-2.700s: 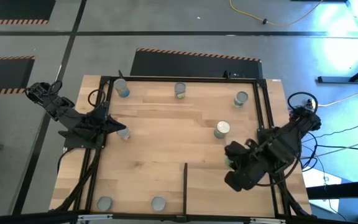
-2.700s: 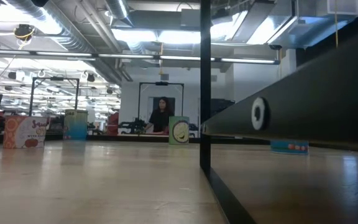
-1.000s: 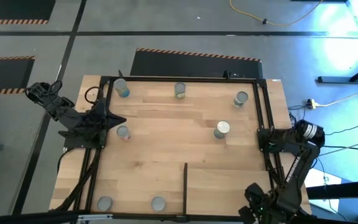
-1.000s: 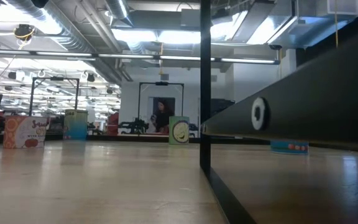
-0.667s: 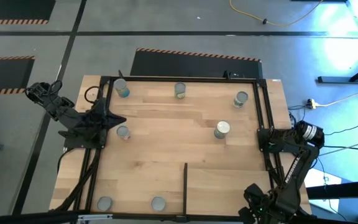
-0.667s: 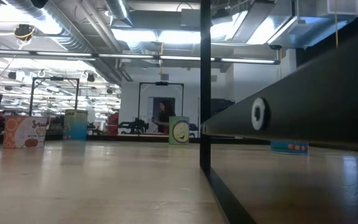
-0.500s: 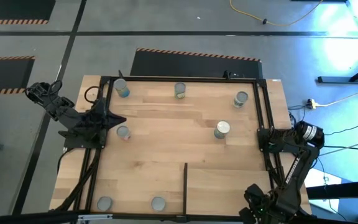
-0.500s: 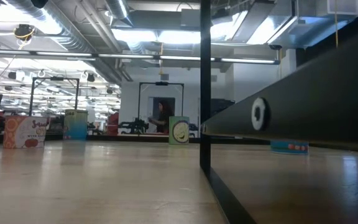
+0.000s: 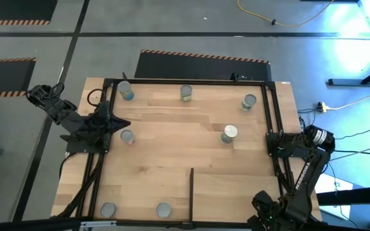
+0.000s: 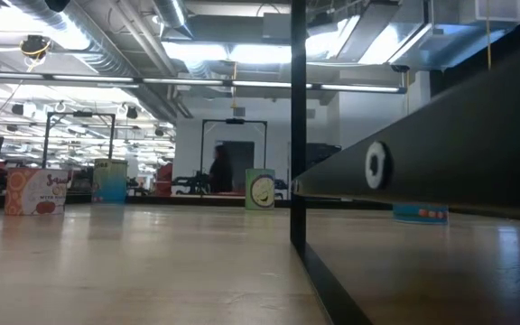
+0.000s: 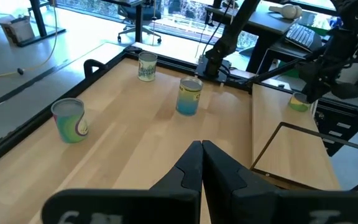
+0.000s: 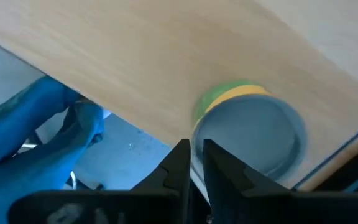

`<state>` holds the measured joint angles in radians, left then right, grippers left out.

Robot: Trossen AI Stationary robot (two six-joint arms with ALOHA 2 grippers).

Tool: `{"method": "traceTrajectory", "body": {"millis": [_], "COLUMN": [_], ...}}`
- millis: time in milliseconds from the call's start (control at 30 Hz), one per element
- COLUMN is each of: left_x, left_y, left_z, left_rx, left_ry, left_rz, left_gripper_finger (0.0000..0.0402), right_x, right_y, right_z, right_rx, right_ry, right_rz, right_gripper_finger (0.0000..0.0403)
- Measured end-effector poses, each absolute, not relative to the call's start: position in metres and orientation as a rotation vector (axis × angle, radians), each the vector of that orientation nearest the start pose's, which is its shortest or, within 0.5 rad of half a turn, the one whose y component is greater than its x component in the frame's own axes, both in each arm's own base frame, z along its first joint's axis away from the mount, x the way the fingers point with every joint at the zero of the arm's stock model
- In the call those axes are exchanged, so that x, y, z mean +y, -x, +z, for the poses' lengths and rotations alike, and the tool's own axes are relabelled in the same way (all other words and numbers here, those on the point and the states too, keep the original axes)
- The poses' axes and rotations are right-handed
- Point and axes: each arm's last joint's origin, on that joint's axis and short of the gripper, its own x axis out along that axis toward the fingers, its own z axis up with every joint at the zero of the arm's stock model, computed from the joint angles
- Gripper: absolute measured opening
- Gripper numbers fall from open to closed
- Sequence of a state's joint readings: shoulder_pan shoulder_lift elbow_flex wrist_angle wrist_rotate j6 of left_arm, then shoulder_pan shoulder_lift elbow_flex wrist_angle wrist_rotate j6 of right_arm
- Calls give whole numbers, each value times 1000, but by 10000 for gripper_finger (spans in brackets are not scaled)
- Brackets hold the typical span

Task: Pick and place cans onto a shelf
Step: Put the canned meatballs on the shelf, then put the canned tuna on the shelf

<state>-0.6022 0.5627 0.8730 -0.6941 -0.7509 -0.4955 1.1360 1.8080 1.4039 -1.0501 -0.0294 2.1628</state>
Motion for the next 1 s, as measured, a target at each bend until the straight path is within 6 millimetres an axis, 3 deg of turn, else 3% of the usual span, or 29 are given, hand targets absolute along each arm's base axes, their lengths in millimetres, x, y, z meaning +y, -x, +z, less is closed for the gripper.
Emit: {"method": "traceTrajectory", "body": {"millis": [233,467,567,767,833,1000], "left_x": [-37,-37,-37,-38,-39,-39], "left_y": [-89,-89,-89,-90,-90,-90], "left_z": [343,343,343,345,345,345], "left_rx": [255,255,258,242,252,261], "left_ry": [250,250,252,293,247,216], "left_rz": [216,216,206,189,167,145], "left_gripper_finger": [0,0,0,0,0,0], "right_x": [303,280,276,262,257,242], "right_y": [-148,-157,-166,-189,-196,-215], "right_z": [245,297,313,330,334,338], "right_rx": [1461,1451,1378,1206,1190,1175], "right_ry": [-810,-639,-653,-680,-691,-716], "right_rz": [-752,-815,-727,-702,-701,-729], "right_gripper_finger": [48,48,48,29,10,5]}}
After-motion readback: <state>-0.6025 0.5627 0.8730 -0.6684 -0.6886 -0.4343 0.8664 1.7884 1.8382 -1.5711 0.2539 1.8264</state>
